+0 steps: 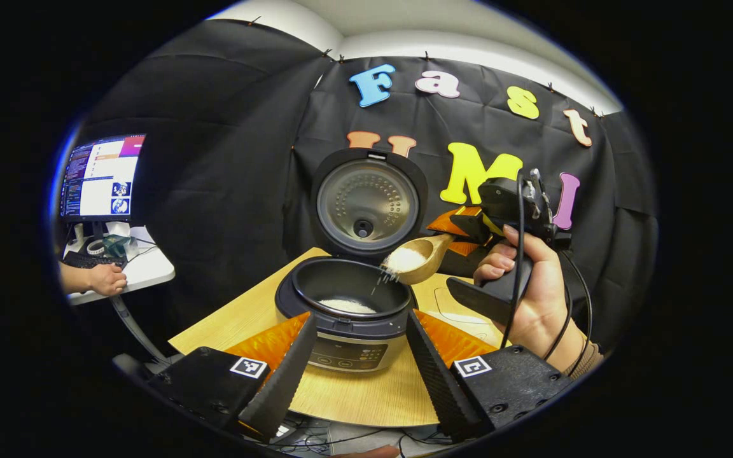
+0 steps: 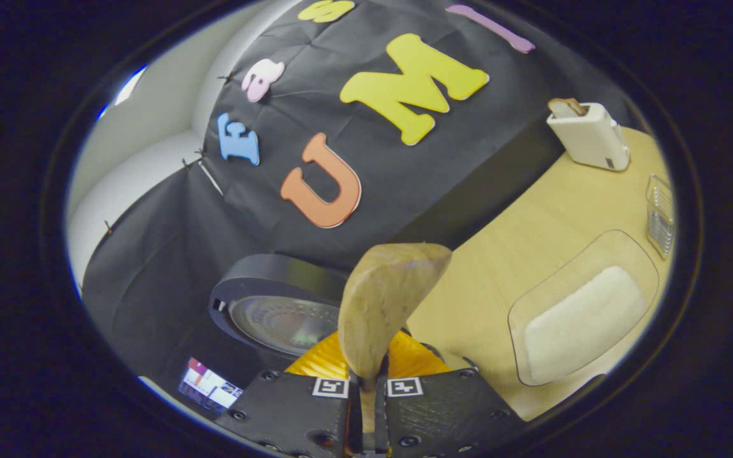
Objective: Close the left gripper, press the button to open the rice cooker; take a wooden spoon from the chopstick holder with the right hand, scoop a spoonful of rice and pour it into the rice cooker, then put the wooden spoon back into the chopstick holder.
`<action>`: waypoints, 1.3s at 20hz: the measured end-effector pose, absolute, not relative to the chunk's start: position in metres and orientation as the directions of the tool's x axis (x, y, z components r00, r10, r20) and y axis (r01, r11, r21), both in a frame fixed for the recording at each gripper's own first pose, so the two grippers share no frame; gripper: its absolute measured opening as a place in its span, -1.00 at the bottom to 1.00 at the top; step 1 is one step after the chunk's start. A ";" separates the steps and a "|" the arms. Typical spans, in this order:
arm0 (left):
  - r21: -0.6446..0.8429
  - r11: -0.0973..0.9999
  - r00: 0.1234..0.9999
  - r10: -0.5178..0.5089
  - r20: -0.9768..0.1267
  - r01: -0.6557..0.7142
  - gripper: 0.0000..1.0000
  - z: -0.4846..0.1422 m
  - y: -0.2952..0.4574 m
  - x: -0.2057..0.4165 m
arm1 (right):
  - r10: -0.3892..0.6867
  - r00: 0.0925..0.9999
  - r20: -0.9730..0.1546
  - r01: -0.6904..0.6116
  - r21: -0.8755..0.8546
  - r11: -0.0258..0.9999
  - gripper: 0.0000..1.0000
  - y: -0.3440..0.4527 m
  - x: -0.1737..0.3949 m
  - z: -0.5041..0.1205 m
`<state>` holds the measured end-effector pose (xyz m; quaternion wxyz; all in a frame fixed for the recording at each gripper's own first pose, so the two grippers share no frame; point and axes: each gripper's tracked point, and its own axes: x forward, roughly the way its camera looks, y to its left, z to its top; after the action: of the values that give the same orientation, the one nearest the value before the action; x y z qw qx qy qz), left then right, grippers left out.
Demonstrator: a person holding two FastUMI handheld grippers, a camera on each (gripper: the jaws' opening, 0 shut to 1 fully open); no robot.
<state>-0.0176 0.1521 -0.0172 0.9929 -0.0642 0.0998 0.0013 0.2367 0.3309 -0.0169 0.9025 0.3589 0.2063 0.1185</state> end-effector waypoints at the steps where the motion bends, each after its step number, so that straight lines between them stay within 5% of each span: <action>1: -0.129 0.991 0.979 -0.006 -0.203 -0.021 0.82 -0.019 0.154 -0.017 | 0.359 0.888 -0.288 -0.082 0.669 0.739 -0.85 0.336 0.237 -0.016; 10: -0.097 0.994 0.979 0.022 -0.202 -0.042 0.82 -0.017 0.157 -0.020 | 0.303 0.896 -0.325 -0.159 0.403 0.901 -0.86 0.350 0.246 -0.015; 16: -0.055 0.995 0.975 0.064 -0.214 -0.078 0.82 -0.021 0.167 -0.020 | 0.286 0.925 -0.252 -0.250 0.166 0.954 -0.85 0.373 0.241 0.006; 26: -0.010 0.989 0.964 0.142 -0.226 -0.148 0.82 -0.024 0.186 -0.020 | 0.357 0.927 -0.118 -0.374 -0.207 0.904 -0.84 0.408 0.223 0.037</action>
<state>-0.0203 0.1864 -0.0242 0.9908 -0.0134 0.1129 0.0734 0.2228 0.4080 0.0374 0.9749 -0.1134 0.0386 0.1875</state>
